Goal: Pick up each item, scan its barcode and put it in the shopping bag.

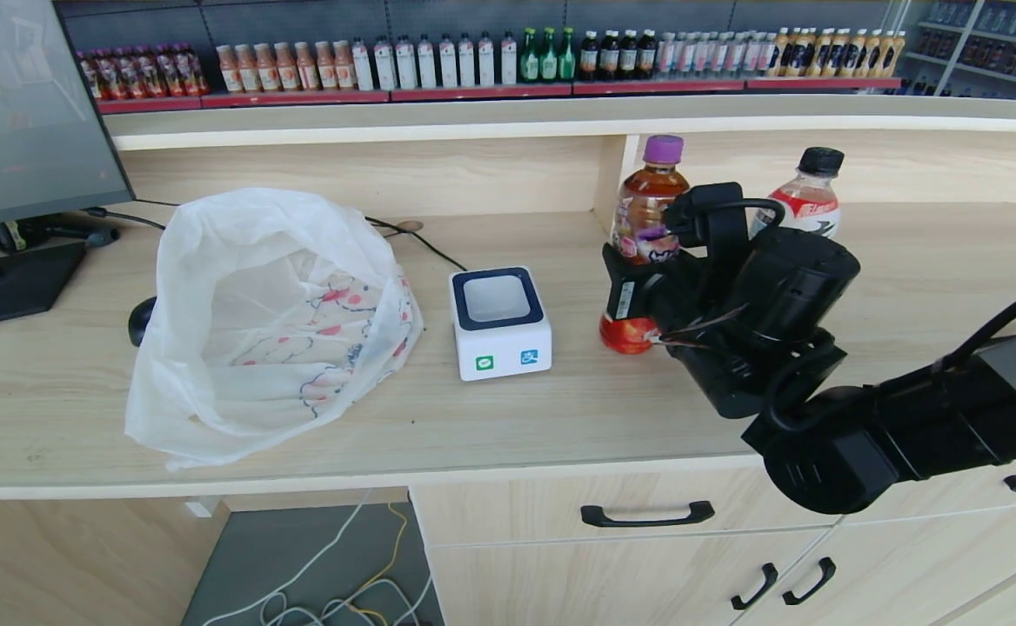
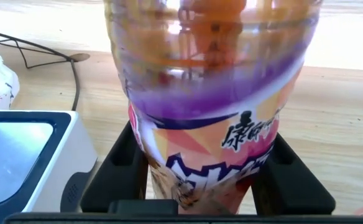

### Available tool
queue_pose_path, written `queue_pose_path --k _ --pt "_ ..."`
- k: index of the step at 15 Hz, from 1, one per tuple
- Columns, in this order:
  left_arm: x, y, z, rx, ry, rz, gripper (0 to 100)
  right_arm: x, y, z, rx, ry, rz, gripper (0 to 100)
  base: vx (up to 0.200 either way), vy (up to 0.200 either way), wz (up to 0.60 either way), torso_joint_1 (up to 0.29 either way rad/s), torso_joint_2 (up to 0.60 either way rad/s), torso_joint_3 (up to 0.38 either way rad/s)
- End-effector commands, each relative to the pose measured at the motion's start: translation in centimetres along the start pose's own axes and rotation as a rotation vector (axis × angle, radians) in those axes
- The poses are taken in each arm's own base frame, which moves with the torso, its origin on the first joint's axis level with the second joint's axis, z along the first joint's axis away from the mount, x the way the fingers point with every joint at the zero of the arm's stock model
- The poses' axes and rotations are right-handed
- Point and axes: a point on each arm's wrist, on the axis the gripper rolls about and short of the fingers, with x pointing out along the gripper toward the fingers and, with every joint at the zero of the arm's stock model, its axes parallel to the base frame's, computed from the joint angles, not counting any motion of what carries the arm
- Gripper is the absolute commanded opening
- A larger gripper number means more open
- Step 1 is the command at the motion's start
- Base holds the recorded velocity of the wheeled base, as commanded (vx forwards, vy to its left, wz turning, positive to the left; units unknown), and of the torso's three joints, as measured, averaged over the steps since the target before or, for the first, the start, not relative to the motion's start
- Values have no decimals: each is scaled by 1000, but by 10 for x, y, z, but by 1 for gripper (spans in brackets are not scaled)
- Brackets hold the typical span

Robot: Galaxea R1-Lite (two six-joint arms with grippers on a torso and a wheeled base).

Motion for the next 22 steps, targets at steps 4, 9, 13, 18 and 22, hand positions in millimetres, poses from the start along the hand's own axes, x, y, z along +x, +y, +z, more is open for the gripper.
queue_pose_path --k 4,9,13,18,22 --pt "0 0 0 0 -1 1 100 -8 -3 18 16 -36 2 0 0 0 0 0 0 0" --pt "0 0 0 0 -1 1 100 -32 25 35 51 -44 20 0 0 0 0 0 0 0" --pt "0 0 0 0 -1 1 100 -59 46 64 67 -91 63 0 0 0 0 0 0 0" --pt "0 0 0 0 -1 1 100 -98 48 77 61 -88 97 0 0 0 0 0 0 0" --pt "0 0 0 0 -1 1 100 -138 39 68 60 -61 124 0 0 0 0 0 0 0"
